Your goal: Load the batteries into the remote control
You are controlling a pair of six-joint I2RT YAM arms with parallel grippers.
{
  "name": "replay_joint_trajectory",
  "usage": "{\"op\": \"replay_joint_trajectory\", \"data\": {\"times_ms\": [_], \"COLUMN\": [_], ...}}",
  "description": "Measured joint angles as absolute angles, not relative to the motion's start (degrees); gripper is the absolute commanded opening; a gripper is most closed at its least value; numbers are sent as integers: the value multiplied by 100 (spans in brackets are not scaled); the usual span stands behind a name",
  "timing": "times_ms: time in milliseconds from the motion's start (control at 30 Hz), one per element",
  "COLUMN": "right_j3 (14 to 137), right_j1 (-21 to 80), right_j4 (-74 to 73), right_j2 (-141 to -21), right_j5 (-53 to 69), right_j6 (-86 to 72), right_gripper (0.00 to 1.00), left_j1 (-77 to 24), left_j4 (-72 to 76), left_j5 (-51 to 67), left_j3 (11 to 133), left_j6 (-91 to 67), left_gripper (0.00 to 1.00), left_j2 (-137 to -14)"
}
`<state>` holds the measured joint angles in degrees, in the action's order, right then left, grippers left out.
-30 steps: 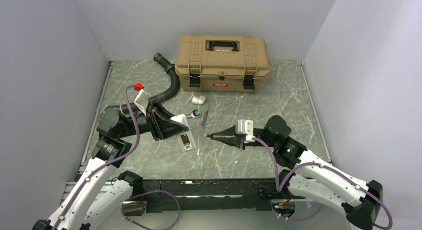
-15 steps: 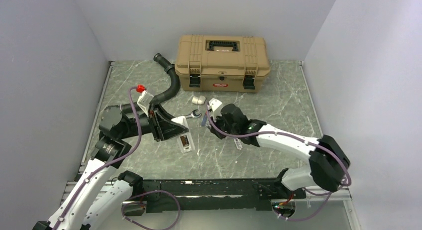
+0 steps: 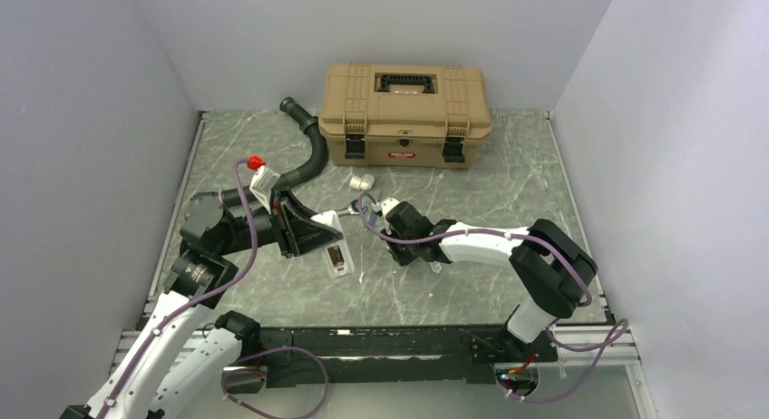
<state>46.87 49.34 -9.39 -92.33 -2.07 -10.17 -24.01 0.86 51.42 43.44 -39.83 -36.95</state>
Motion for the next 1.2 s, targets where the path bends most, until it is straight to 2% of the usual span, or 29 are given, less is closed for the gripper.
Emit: {"op": "replay_joint_trajectory", "data": {"times_ms": [167,367,433,567,800,1000,1200], "right_j3": [4687,4687,4687,4698,5531,6176,6178], "right_j1": [4936,4954,4954,4954,4954,4950,5070], "right_j4": [-915,-1020,-1142,-1411,-1973,-1531,-952], "right_j2": [-9273,-9207,-9113,-8689,-7581,-6613,-6552], "right_j5": [-259,-346,-405,-521,-591,115,805], "right_j6": [-1109,-1164,-1186,-1267,-1450,-2038,-2670], "right_gripper": [34,51,53,70,73,75,75], "left_j1": [-2397,-2397,-2397,-2397,-2397,-2397,-2397], "left_j4": [-47,-220,-237,-314,-1041,-1417,-1616], "left_j5": [5030,4869,4816,4705,3833,2985,2602], "left_j3": [4346,4346,4346,4348,4556,4613,4654], "left_j6": [-3955,-3872,-3859,-3837,-3607,-3509,-3507], "left_gripper": [0,0,0,0,0,0,0], "left_j2": [-3686,-3693,-3699,-3726,-3739,-3732,-3767]}}
